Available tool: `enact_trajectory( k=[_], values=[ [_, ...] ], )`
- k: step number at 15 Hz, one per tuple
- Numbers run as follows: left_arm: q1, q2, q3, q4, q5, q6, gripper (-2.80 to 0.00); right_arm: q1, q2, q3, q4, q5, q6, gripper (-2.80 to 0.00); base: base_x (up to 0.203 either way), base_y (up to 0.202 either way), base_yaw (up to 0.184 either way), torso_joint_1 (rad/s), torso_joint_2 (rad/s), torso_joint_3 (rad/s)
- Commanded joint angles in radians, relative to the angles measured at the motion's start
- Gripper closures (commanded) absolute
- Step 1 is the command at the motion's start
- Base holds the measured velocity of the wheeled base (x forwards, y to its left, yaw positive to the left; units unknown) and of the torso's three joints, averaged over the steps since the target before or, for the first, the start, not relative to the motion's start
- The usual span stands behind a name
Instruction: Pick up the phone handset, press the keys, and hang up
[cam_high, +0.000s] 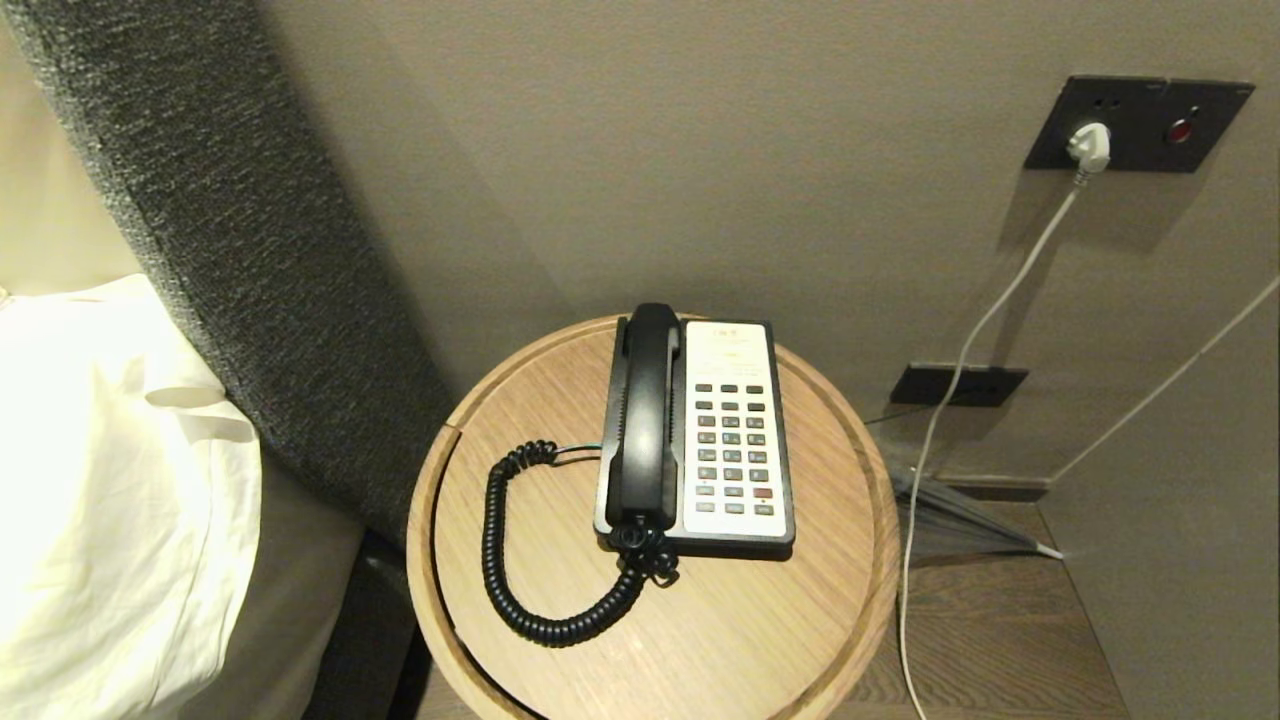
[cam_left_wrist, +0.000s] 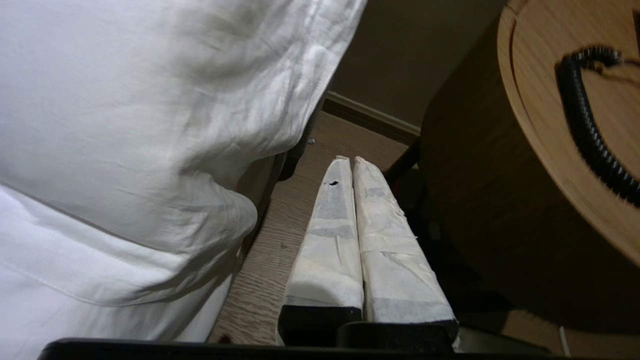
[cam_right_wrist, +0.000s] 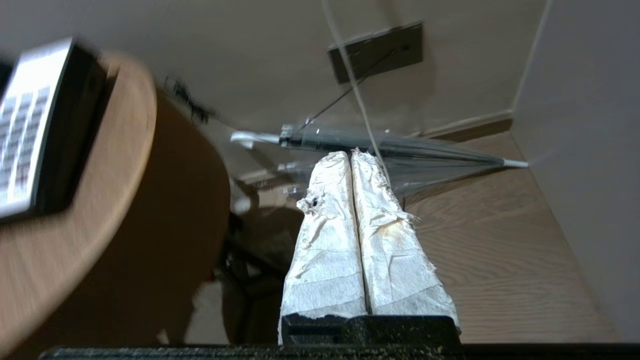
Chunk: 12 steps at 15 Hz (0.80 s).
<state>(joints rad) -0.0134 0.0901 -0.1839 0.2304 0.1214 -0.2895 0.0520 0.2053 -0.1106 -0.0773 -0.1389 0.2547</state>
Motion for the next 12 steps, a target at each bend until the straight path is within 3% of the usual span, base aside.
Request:
enact_trajectory(
  k=[1, 3, 5, 7, 9, 12],
  values=[
    [0.002, -0.093, 0.077, -0.022, -0.058, 0.090, 0.00, -0.035, -0.222, 0.047, 0.095, 0.088, -0.068, 0.00, 0.000, 0.000, 0.000, 0.000, 0.00, 0.000],
    [0.002, -0.090, 0.086, -0.030, -0.072, 0.214, 0.00, -0.047, -0.218, 0.065, 0.131, 0.119, -0.188, 0.00, 0.000, 0.000, 0.000, 0.000, 0.00, 0.000],
    [0.004, -0.090, 0.098, -0.090, -0.061, 0.318, 0.00, -0.047, -0.219, 0.087, 0.130, 0.131, -0.250, 0.00, 0.000, 0.000, 0.000, 0.000, 0.00, 0.000],
    [0.004, -0.090, 0.108, -0.098, -0.091, 0.326, 0.00, -0.047, -0.218, 0.089, 0.125, 0.136, -0.297, 0.00, 0.000, 0.000, 0.000, 0.000, 0.00, 0.000],
    [0.004, -0.090, 0.155, -0.163, -0.120, 0.297, 0.00, -0.047, -0.218, 0.091, 0.119, 0.134, -0.287, 0.00, 0.000, 0.000, 0.000, 0.000, 0.00, 0.000],
    [0.006, -0.090, 0.158, -0.174, -0.121, 0.300, 0.00, -0.047, -0.218, 0.092, 0.117, 0.133, -0.259, 0.00, 0.000, 0.000, 0.000, 0.000, 0.00, 0.000]
  ],
)
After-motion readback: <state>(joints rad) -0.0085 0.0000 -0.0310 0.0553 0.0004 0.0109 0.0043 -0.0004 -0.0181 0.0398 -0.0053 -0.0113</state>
